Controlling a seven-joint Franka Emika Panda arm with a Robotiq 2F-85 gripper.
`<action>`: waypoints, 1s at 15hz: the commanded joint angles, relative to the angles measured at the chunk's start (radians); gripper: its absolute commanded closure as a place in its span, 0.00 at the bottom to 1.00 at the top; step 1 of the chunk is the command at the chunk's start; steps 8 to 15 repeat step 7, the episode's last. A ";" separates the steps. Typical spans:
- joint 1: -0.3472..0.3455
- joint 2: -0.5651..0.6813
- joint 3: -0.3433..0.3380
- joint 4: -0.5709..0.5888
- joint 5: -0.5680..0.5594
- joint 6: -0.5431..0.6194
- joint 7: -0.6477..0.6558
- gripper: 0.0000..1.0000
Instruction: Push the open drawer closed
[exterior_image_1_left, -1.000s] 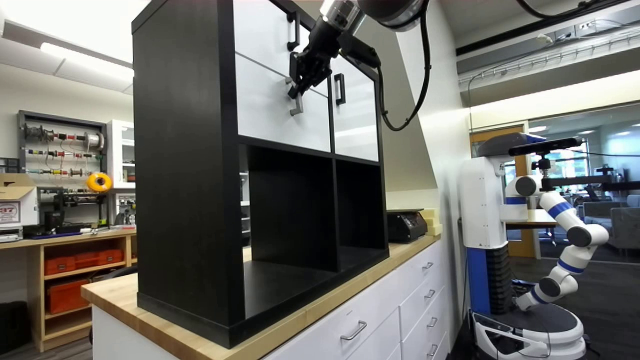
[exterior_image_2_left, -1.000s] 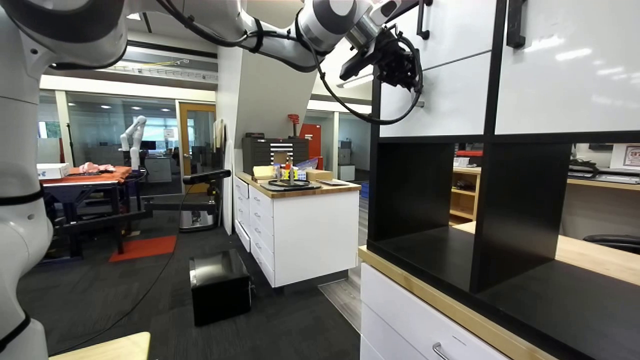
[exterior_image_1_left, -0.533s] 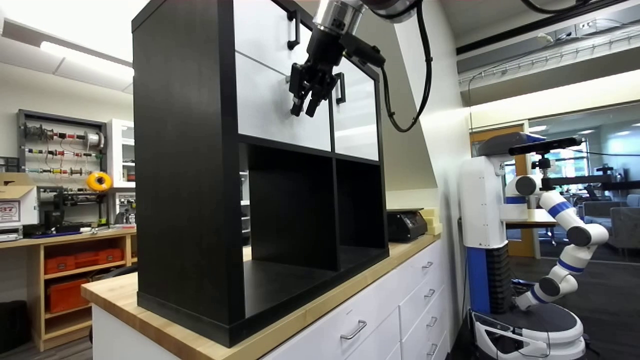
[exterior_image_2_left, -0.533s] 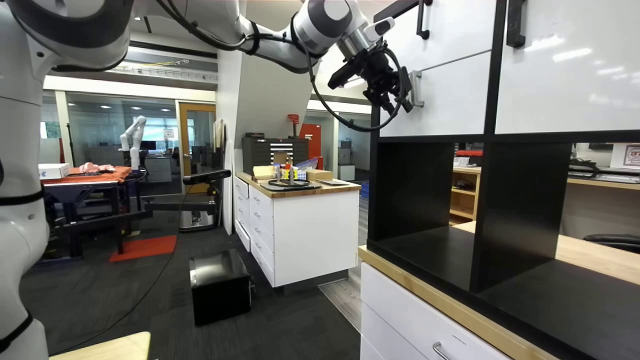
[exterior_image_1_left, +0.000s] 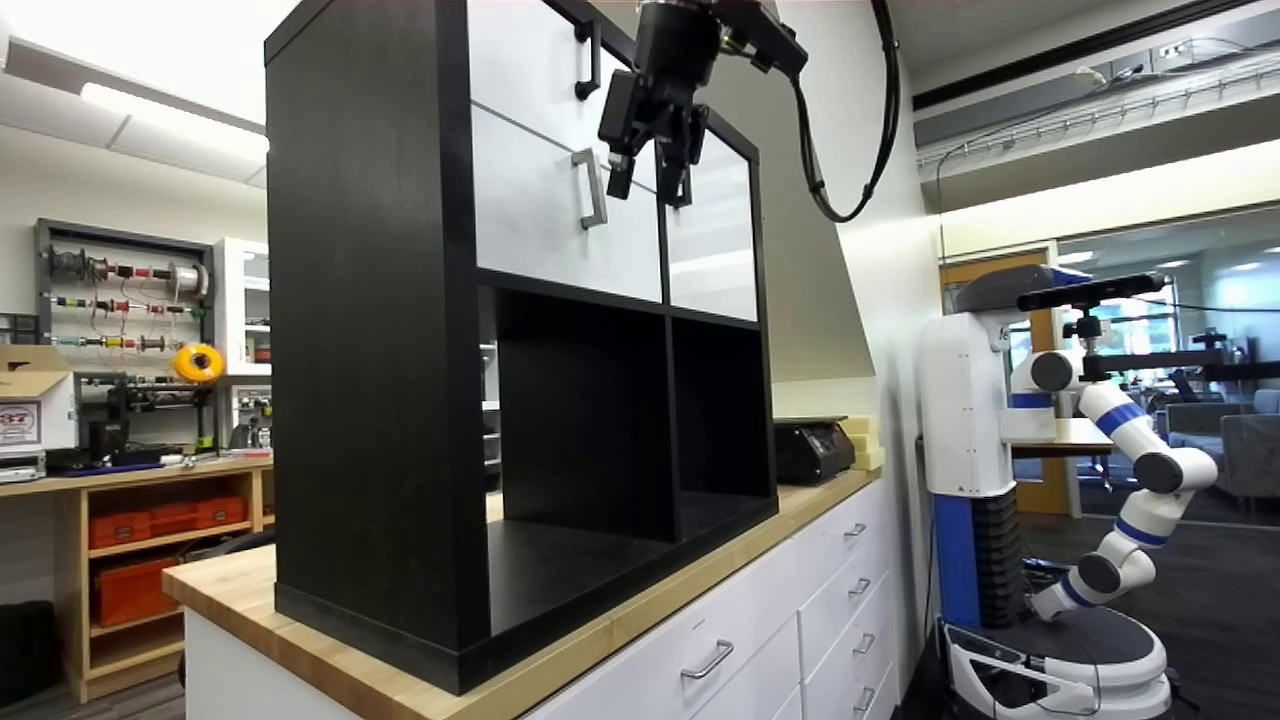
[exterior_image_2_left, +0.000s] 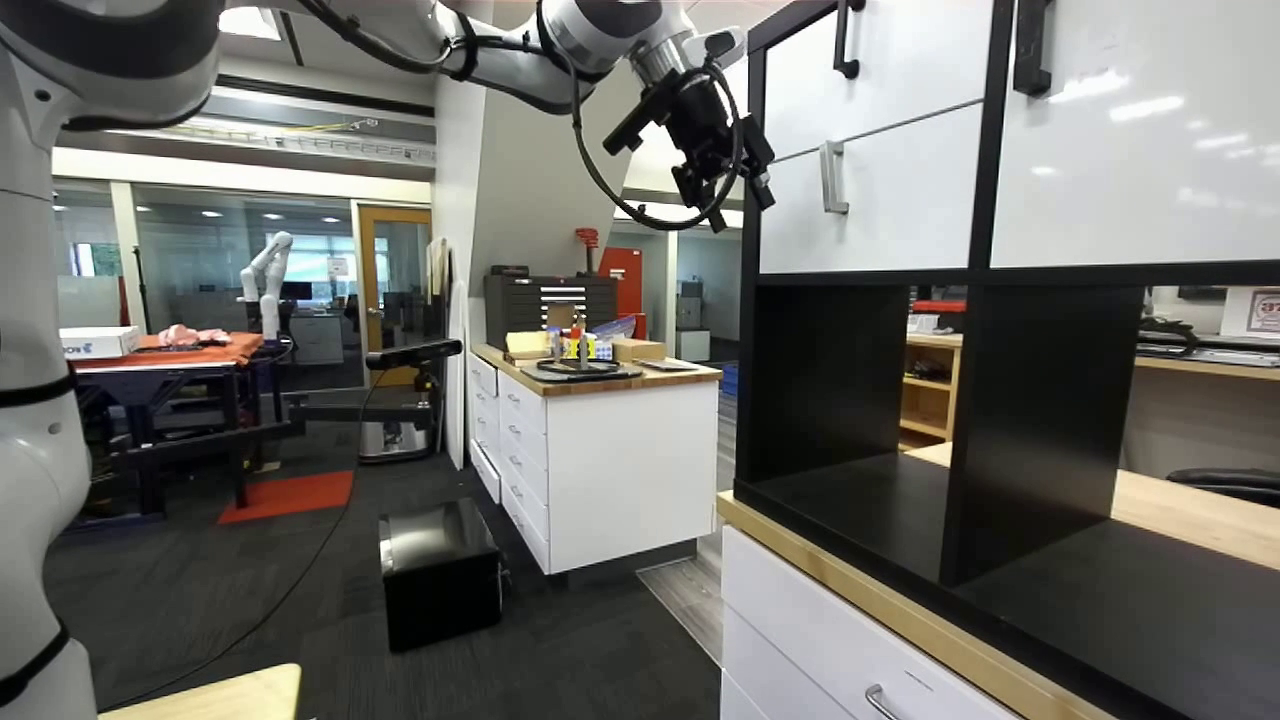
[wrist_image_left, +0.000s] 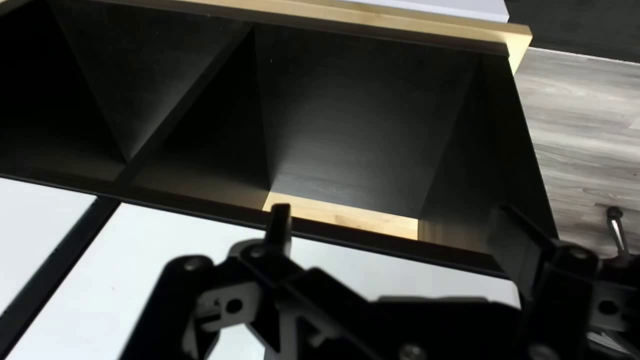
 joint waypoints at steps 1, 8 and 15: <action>-0.005 -0.082 -0.003 -0.071 0.033 -0.097 0.018 0.00; -0.002 -0.084 -0.003 -0.071 0.047 -0.128 0.000 0.00; -0.002 -0.084 -0.003 -0.071 0.047 -0.128 0.000 0.00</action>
